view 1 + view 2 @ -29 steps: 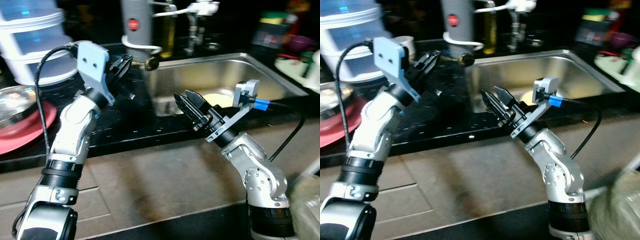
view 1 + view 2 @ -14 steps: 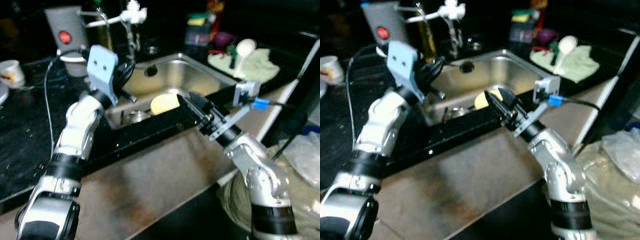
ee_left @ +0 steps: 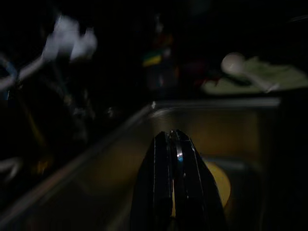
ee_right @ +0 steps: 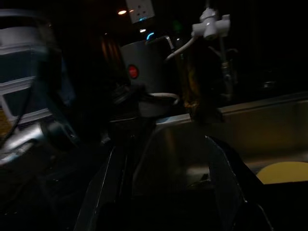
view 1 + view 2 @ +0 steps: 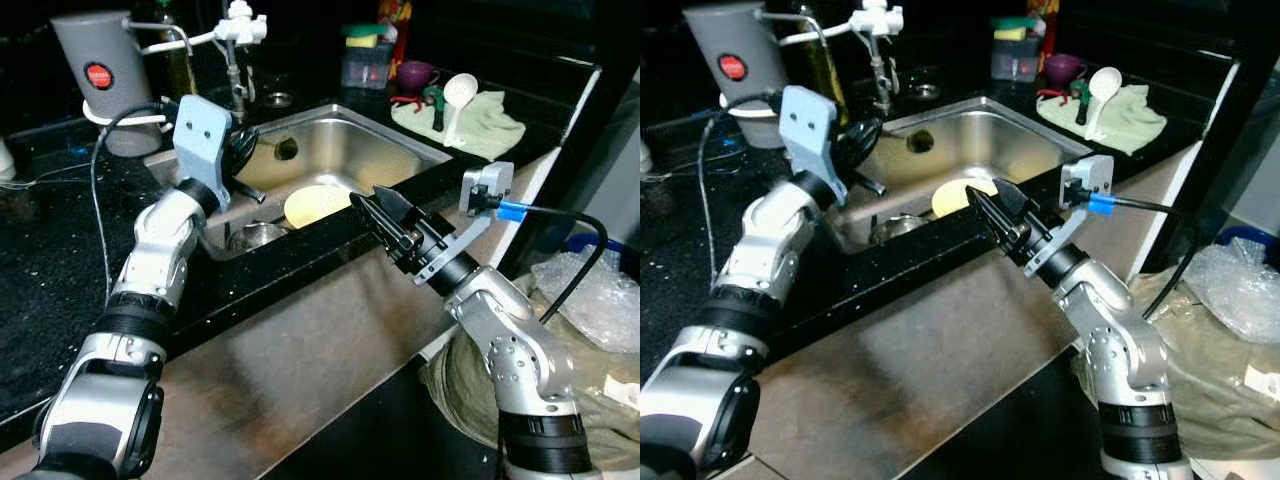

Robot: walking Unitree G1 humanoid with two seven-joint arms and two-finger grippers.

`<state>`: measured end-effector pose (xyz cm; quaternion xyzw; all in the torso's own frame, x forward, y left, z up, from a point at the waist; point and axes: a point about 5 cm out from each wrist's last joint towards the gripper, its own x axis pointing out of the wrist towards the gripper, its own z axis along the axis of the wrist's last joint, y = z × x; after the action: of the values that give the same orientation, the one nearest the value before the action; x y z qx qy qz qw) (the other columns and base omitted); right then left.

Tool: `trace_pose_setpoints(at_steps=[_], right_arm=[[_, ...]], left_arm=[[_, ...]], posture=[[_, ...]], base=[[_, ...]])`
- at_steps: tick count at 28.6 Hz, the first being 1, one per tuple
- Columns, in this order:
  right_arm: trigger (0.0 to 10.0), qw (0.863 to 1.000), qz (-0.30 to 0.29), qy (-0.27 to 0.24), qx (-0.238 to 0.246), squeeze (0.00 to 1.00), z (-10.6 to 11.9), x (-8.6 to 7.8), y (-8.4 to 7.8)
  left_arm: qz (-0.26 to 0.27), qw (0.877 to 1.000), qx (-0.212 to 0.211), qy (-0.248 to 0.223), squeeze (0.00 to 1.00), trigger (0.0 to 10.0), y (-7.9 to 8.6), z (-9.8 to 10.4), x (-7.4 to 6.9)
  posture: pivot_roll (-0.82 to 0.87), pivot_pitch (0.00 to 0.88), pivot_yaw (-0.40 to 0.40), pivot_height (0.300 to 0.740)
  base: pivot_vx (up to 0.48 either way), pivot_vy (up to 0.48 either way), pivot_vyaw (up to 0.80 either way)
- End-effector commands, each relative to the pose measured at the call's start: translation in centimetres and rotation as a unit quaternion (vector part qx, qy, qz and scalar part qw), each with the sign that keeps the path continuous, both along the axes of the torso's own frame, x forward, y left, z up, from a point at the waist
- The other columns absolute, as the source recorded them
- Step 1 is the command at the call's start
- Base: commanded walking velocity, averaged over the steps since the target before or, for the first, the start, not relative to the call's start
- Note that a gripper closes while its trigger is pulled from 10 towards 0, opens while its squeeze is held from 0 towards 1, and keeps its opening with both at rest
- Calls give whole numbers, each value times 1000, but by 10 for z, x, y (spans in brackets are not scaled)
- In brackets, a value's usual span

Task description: Kitchen organization

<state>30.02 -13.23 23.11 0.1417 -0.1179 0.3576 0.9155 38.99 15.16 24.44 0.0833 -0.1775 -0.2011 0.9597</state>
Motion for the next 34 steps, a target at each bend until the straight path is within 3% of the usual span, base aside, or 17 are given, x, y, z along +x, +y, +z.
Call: trace_pose_setpoints(at_steps=[1, 4, 9, 20, 24, 25, 30, 34], right_arm=[[10000, 1000, 16, -6, -21, 0, 0, -5, 5], [10000, 999, 24, -9, -36, 0, -1, -7, 7], [10000, 997, 32, -11, -74, 0, -6, -11, 12], [10000, 995, 52, -12, -83, 0, -8, -16, 15], [10000, 995, 52, -12, -85, 0, -9, -17, 16], [10000, 995, 51, -12, -86, 0, -9, -17, 16], [10000, 995, 51, -12, -86, 0, -9, -17, 16], [10000, 995, 52, -10, -86, 0, -10, -17, 17]], left_arm=[[8, 1000, -9, 9, 0, 10000, 3, -1, 4], [9, 1000, -15, 25, 0, 10000, 2, -6, 6], [13, 996, -3, 91, 0, 10000, -4, -30, 11], [-4, 995, -4, 98, 0, 10000, -10, -36, 11], [11, 995, 22, 97, 24, 10000, -8, -40, 11], [17, 995, 26, 99, 1000, 10000, -6, -42, 11], [22, 995, 32, 91, 1000, 10000, -5, -41, 11], [40, 998, 28, 26, 1000, 10000, -3, -20, 9]], posture=[[-64, 25, 30, 740], [-66, 26, 32, 740], [-72, 29, 36, 740], [-70, 34, 36, 740], [-66, 35, 36, 740], [-66, 35, 36, 740], [-65, 35, 37, 740], [-65, 33, 37, 740]], base=[[0, 0, 0], [0, 0, 0], [0, 0, 0], [0, 0, 0], [0, 0, 0], [0, 0, 0], [0, 0, 0], [0, 0, 0]])
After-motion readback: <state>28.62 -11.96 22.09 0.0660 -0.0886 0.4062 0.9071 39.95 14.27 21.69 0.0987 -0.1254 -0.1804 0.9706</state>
